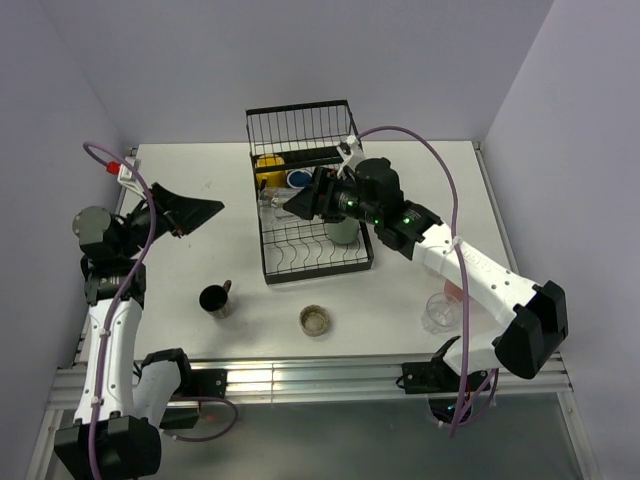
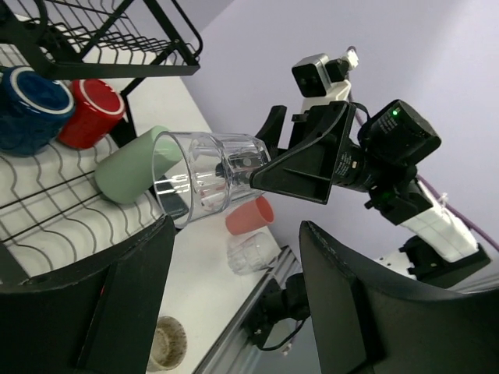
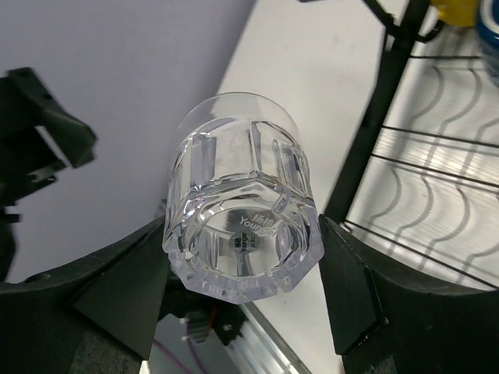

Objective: Load the cups into the dish rack
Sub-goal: Pass the cup from the left arm to the right, then place the cup upside down on the dish rack

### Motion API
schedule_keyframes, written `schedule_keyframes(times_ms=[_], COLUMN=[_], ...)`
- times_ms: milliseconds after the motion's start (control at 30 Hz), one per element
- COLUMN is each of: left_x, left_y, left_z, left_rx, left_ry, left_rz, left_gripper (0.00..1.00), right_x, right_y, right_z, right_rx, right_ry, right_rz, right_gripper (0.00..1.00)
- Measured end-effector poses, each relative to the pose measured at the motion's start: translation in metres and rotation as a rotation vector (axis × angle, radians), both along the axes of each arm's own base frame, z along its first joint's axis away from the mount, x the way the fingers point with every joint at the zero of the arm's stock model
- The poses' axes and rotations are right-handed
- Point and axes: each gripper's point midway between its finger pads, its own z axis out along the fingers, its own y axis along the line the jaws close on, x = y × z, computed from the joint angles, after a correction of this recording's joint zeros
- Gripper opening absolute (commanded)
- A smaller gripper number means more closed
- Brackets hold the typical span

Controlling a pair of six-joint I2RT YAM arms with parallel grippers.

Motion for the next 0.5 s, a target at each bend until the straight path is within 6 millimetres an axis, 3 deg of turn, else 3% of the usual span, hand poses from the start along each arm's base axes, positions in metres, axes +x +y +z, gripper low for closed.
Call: schedule_keyframes(times_ms=[500], left_x=[0.018], left_y=[0.032], left_z=[-0.024], left_rx=[0.155], left_ry=[0.105], left_rz=[0.254], left_gripper=[0.71], right_x=[0.02], right_y=[-0.036], right_z=[-0.032], right_rx=[-0.261], right_ry=[0.01], right_rz=[-0.139], right_gripper=[0.0])
